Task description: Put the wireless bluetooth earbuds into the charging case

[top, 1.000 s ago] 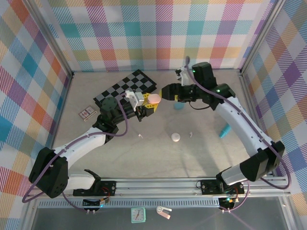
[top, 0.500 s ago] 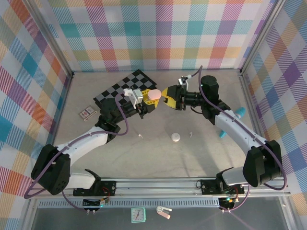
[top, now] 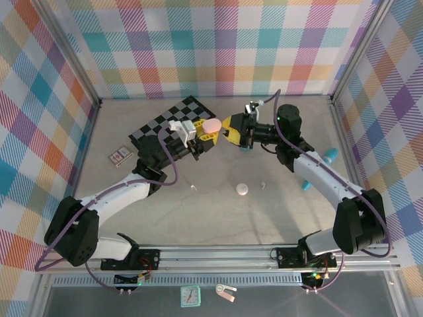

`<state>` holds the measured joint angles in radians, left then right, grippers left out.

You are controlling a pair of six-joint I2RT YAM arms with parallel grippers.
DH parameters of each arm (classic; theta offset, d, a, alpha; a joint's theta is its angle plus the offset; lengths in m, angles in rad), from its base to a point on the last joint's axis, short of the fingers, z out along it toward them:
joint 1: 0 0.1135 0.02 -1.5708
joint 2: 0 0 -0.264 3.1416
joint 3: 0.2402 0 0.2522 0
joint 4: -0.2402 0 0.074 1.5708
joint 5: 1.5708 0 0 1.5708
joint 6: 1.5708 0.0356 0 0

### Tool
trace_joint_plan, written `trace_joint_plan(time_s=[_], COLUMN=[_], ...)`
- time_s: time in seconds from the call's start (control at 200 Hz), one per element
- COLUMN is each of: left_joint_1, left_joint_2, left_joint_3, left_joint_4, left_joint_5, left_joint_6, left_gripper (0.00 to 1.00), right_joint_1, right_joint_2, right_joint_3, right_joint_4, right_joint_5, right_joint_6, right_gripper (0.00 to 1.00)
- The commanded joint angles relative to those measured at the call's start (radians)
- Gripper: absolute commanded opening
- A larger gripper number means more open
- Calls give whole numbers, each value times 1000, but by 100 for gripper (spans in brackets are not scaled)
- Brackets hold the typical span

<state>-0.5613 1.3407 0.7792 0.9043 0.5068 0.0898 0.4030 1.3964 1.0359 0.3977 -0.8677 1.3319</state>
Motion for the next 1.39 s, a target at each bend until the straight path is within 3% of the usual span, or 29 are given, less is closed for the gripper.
trace_joint_plan(time_s=[0.0, 0.345, 0.535, 0.715, 0.96, 1.09, 1.165, 1.39], left_joint_1=[-32, -31, -31, -31, -31, -31, -31, -31], left_joint_2=[3, 46, 63, 58, 53, 45, 36, -45], left_joint_3=[6, 27, 38, 37, 32, 28, 21, -10], left_joint_4=[25, 63, 103, 95, 93, 86, 67, -170], left_joint_5=[58, 85, 91, 90, 90, 86, 77, 70], left_joint_6=[-22, -51, -75, -73, -71, -66, -51, 85], left_gripper=[26, 26, 26, 26, 26, 27, 36, 85], right_joint_1=[-21, -6, 43, 43, 43, 43, 41, 20], right_joint_2=[-78, -83, -29, -13, -20, -26, -35, -76], right_joint_3=[-31, 12, 37, 27, 24, 21, 22, 35], right_joint_4=[8, 7, 43, 99, 95, 66, 21, -255], right_joint_5=[42, -14, -25, -23, -20, -9, 7, 130], right_joint_6=[-33, -35, -13, 34, 30, 6, -37, -299], right_gripper=[57, 67, 67, 60, 30, 24, 22, 24])
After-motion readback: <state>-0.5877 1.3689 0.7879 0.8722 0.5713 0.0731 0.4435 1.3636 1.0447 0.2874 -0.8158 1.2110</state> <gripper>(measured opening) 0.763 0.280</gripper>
